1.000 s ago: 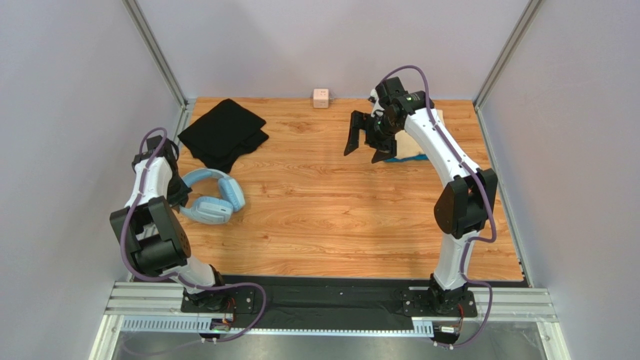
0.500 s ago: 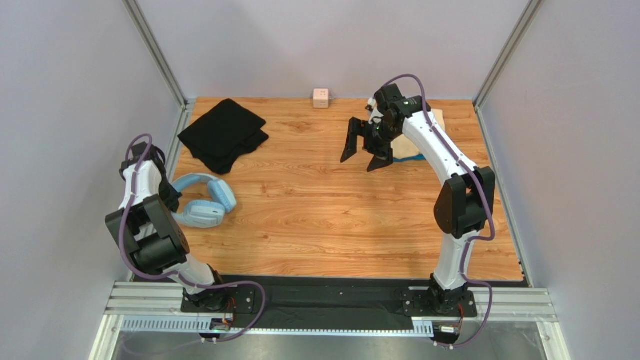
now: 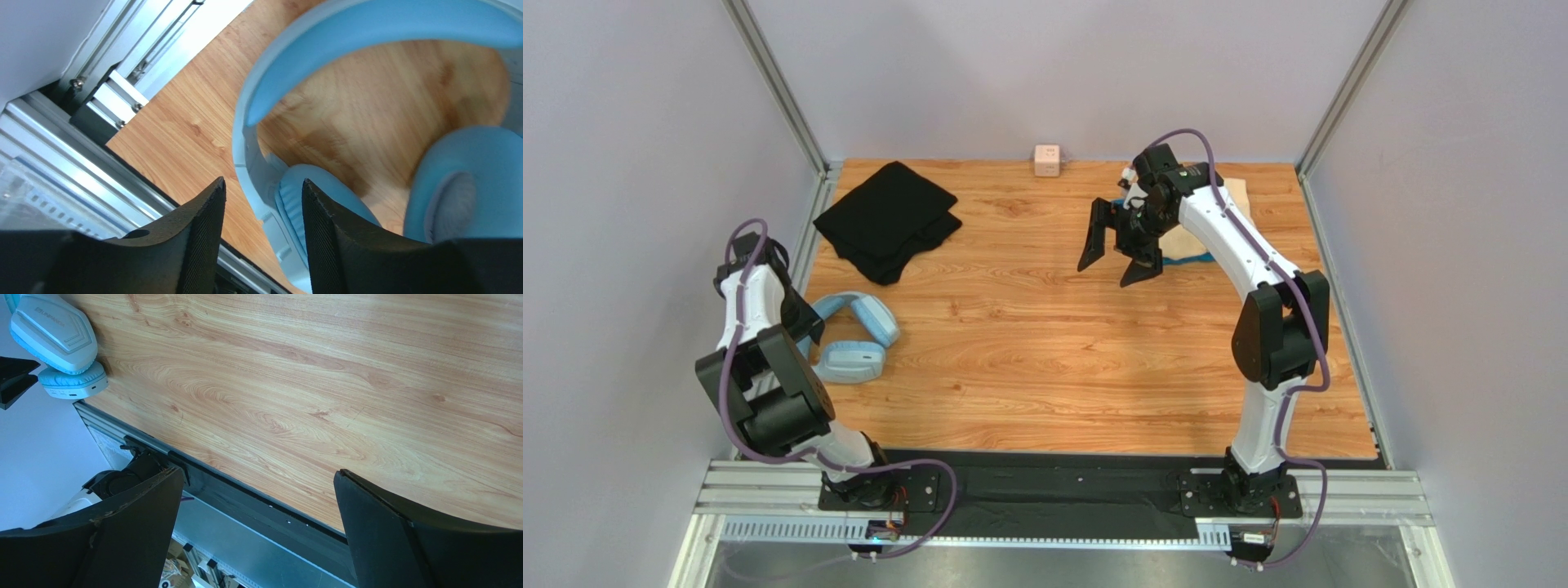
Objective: Fold and stack the t-shirts
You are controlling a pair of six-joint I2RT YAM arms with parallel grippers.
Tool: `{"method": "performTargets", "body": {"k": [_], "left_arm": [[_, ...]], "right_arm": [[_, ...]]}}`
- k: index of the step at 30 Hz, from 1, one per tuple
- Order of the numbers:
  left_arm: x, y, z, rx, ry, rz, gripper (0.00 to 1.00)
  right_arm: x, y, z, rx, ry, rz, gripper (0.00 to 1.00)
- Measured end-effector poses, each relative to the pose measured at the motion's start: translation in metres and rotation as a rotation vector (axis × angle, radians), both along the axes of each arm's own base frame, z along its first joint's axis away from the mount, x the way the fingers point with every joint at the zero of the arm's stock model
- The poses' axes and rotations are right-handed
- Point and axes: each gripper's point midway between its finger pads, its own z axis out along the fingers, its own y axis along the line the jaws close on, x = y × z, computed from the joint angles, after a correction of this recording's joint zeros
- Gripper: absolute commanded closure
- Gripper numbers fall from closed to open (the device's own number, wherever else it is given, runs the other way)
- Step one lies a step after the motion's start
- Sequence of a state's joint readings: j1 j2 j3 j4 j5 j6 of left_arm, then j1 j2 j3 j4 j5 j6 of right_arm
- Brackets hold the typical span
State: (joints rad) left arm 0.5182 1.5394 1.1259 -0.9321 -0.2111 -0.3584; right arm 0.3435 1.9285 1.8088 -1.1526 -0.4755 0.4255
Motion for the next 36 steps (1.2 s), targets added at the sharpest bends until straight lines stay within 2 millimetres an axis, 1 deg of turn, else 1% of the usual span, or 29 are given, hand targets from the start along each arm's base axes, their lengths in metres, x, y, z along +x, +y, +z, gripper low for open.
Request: {"method": "performTargets", "body": {"k": [2,7,10,11,15,17,19,21,22,24,25,28,30,31,33,36], "left_arm": [[0.004,-0.005,0.009,-0.01,-0.051,-0.009,0.44],[0.015,-0.015,0.043,-0.005,-0.217,-0.029,0.43],[0.026,-0.024,0.063,-0.022,-0.332,-0.037,0.43],[0.032,-0.028,0.068,-0.034,-0.369,-0.043,0.43],[0.073,-0.054,0.085,-0.088,-0.534,-0.132,0.42],[0.096,-0.073,0.092,-0.121,-0.605,-0.185,0.42],[0.114,-0.084,0.097,-0.144,-0.661,-0.202,0.42],[0.128,-0.086,0.095,-0.151,-0.679,-0.177,0.42],[0.134,-0.084,0.093,-0.152,-0.673,-0.162,0.4],[0.158,-0.075,0.085,-0.136,-0.661,-0.123,0.4],[0.17,-0.071,0.081,-0.127,-0.664,-0.105,0.4],[0.19,-0.064,0.061,-0.135,-0.631,-0.058,0.4],[0.201,-0.064,0.054,-0.143,-0.598,-0.048,0.4],[0.208,-0.064,0.053,-0.145,-0.592,-0.047,0.4],[0.22,-0.069,0.054,-0.145,-0.595,-0.062,0.4],[0.225,-0.088,0.055,-0.151,-0.596,-0.095,0.4]], "right_arm": [[0.0,0.001,0.0,0.006,-0.002,0.002,0.0],[0.002,0.003,0.001,0.018,-0.008,0.005,0.0],[0.002,0.004,0.002,0.023,-0.008,0.007,0.0],[0.002,0.004,0.002,0.026,-0.009,0.007,0.0],[0.001,0.007,0.002,0.047,0.002,0.006,0.0],[-0.002,0.01,-0.003,0.064,0.022,0.002,0.0],[-0.007,0.01,-0.012,0.069,0.052,-0.002,0.0],[-0.013,0.008,-0.022,0.056,0.081,-0.008,0.0],[-0.016,0.006,-0.026,0.047,0.092,-0.01,0.0],[-0.019,0.003,-0.031,0.031,0.102,-0.013,0.0],[-0.02,0.002,-0.032,0.025,0.102,-0.015,0.0],[-0.025,-0.001,-0.028,0.02,0.088,-0.018,0.0],[-0.028,-0.003,-0.023,0.024,0.072,-0.019,0.0],[-0.03,-0.003,-0.021,0.027,0.064,-0.019,0.0],[-0.034,-0.005,-0.017,0.034,0.049,-0.021,0.0],[-0.039,-0.006,-0.018,0.04,0.044,-0.025,0.0]]}}
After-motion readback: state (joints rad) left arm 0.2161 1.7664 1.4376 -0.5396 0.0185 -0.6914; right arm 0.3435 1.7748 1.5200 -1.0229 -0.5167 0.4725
